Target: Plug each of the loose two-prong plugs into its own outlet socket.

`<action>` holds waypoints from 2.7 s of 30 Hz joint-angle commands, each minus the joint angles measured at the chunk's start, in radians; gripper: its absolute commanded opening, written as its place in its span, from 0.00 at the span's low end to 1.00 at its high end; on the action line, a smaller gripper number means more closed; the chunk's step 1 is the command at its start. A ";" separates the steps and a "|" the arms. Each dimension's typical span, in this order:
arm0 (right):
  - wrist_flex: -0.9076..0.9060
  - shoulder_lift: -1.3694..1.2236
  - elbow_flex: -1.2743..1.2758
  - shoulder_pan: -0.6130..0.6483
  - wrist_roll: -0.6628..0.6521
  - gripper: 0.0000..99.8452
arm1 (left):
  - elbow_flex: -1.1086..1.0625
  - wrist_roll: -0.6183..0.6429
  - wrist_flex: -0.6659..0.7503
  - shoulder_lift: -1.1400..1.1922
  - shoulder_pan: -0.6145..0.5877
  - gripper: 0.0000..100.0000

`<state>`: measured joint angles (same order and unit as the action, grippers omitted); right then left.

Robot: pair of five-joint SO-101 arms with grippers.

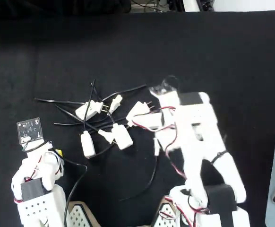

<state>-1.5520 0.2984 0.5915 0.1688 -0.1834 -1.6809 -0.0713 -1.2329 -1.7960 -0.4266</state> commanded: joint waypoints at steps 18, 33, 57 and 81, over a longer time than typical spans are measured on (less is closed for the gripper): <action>0.175 0.031 0.035 0.219 0.172 0.18 | -0.004 0.008 0.014 -0.002 -0.010 0.15; 0.488 0.031 0.246 0.118 0.333 0.18 | -0.004 0.008 0.014 -0.002 -0.010 0.15; 0.353 0.351 0.223 0.046 -0.680 0.18 | -0.004 0.008 0.014 -0.002 -0.010 0.15; 0.183 0.351 0.478 0.419 -0.996 0.18 | -0.015 0.008 0.020 -0.002 -0.010 0.15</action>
<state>-1.3510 0.6437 1.0610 0.5109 -1.1715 -1.6809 -0.0713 -1.2329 -1.7960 -0.4266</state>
